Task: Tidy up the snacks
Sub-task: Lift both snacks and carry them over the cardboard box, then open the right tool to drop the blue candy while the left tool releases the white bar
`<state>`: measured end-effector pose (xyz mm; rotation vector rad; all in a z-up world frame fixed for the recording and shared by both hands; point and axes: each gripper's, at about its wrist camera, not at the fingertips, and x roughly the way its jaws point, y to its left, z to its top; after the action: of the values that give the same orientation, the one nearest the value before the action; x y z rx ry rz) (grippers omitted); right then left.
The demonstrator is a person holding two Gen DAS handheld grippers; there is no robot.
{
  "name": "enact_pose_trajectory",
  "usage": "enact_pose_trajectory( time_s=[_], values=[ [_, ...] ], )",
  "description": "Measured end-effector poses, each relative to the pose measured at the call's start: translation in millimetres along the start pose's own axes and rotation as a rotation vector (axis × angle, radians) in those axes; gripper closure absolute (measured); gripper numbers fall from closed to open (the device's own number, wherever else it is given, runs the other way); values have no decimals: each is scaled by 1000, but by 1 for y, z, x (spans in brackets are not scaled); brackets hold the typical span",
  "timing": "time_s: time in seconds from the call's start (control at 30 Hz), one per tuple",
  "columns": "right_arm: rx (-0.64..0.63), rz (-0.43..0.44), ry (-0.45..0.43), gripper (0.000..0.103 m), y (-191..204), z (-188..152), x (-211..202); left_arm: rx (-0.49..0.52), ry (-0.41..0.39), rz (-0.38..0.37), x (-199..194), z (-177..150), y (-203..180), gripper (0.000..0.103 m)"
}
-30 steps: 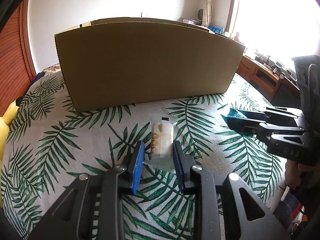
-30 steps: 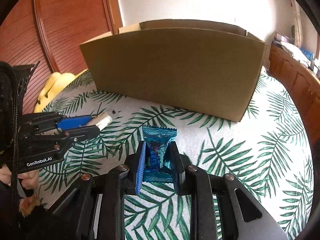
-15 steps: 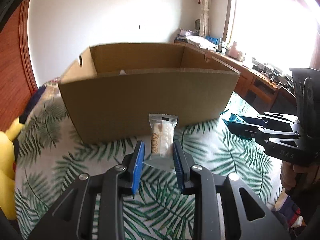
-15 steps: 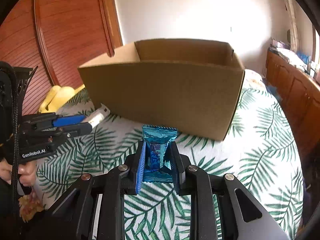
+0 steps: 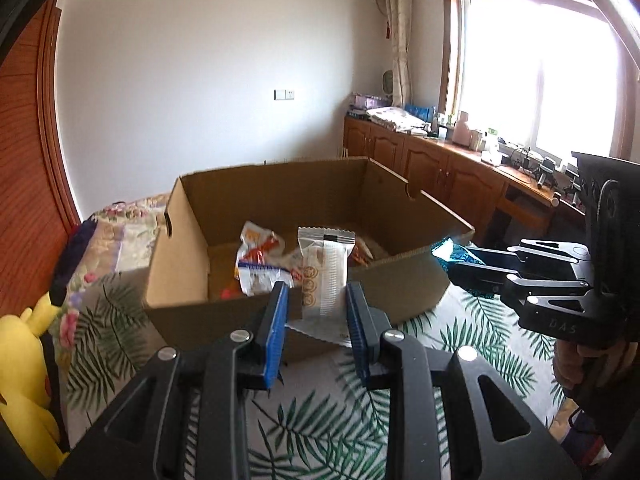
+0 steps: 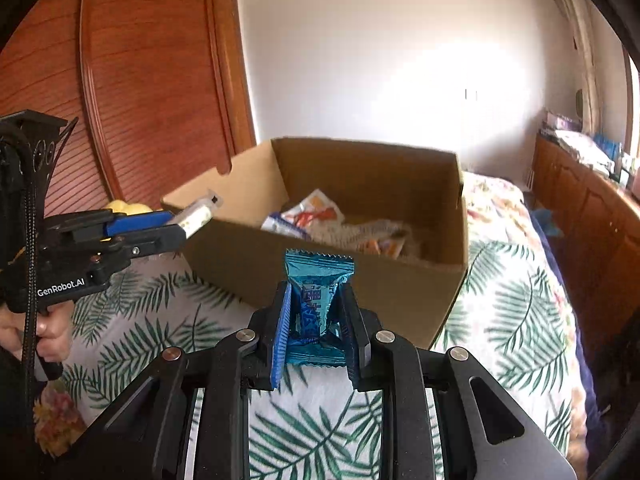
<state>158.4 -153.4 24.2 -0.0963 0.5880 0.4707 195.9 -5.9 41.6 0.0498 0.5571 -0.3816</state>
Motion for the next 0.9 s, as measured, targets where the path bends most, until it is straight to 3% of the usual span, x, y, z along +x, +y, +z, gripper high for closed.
enact_pose_trajectory(
  time_s=[0.47,0.9],
  values=[
    [-7,3,-34,81,-7,37,27,19,-20,18,27,30,16,76],
    [-26,-20,-1,81,-14,49,68,-20,23,56,74,38,39,76]
  ],
)
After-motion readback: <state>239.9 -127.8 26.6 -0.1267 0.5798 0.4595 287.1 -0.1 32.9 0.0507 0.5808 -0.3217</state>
